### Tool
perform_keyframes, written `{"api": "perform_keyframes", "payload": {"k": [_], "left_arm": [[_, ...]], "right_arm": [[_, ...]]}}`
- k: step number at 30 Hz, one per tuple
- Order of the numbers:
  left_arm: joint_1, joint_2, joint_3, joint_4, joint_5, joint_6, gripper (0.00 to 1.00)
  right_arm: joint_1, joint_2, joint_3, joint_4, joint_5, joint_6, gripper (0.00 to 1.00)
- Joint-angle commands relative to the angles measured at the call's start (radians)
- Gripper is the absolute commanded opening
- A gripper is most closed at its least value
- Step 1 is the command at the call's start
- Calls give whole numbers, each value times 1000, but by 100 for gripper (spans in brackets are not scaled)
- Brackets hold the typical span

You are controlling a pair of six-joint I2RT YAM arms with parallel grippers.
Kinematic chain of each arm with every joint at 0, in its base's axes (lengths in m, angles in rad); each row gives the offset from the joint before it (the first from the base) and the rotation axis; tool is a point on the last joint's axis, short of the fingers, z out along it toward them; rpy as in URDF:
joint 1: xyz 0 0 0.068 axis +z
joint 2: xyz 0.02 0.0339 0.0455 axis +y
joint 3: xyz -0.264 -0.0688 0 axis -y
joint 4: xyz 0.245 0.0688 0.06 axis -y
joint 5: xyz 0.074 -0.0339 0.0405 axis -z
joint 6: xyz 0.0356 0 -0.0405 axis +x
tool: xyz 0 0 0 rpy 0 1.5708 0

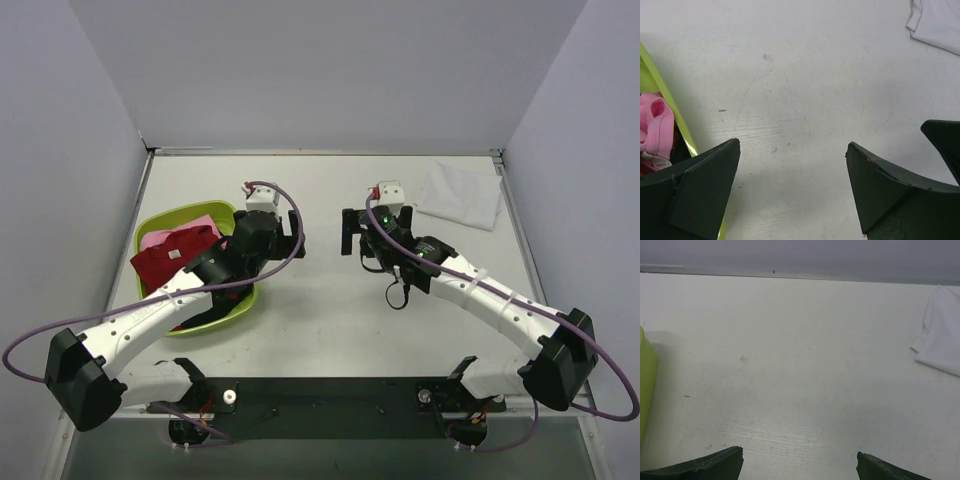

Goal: Fold and stack the t-shirts

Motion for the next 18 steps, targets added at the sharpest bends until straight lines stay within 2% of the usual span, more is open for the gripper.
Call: {"api": "perform_keyframes", "payload": {"k": [1, 4, 11, 15, 18], "left_arm": [[-4, 18, 51, 35, -8, 35, 97], [-4, 55, 100, -37, -22, 20, 97], [2, 11, 60, -267, -123, -266, 97], [32, -37, 33, -419, -212, -382, 97], [100, -56, 31, -508, -282, -434, 97]], "right_arm": [[9, -15, 13, -9, 44, -15, 100], [9, 0, 10, -11, 33, -1, 100], [7, 36, -13, -8, 10, 10, 100], [9, 43, -31, 8, -16, 11, 100], [9, 45, -48, 26, -39, 10, 100]]}}
